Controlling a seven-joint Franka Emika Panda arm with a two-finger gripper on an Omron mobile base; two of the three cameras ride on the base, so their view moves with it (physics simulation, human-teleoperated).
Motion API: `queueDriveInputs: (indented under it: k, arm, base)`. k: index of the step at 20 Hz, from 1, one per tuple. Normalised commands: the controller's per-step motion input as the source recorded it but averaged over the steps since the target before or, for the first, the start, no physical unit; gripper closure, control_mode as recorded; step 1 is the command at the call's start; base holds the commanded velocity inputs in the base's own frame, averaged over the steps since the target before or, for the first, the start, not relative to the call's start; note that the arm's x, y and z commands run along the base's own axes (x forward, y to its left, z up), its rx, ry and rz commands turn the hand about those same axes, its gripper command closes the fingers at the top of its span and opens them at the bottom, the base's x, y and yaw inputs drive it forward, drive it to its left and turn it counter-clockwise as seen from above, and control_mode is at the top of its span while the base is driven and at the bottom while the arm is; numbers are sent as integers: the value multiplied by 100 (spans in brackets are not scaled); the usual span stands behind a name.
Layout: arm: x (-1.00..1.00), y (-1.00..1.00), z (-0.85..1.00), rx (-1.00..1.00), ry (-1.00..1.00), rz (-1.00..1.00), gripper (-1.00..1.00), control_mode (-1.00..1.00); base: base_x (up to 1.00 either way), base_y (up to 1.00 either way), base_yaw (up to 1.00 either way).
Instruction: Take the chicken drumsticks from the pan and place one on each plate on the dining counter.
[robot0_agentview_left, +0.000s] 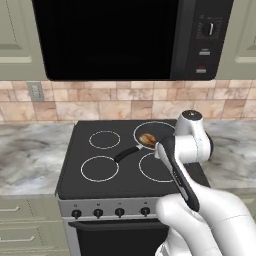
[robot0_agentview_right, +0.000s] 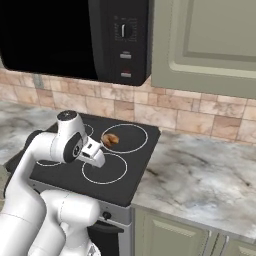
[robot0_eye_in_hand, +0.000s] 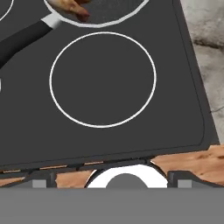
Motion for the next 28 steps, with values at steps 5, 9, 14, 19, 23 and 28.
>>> queueDriveInputs:
  k: [5,9,14,19,23,28]
  arm:
    - [22,0,-5,0,-35,22,-100,-100]
    - [42,31,14,-9,3,-16,-100,-100]
    - [65,29,24,-3,4,-23,-100,-100]
    - [33,-4,27,0,17,-12,-100,-100]
    - [42,-21,26,0,35,-4,-100,-100]
    - [32,-10,-8,-2,18,0,-100,-100]
  base:
    - [0,0,0]
    - [0,0,0]
    - [0,0,0]
    - [0,0,0]
    - [0,0,0]
    - [0,0,0]
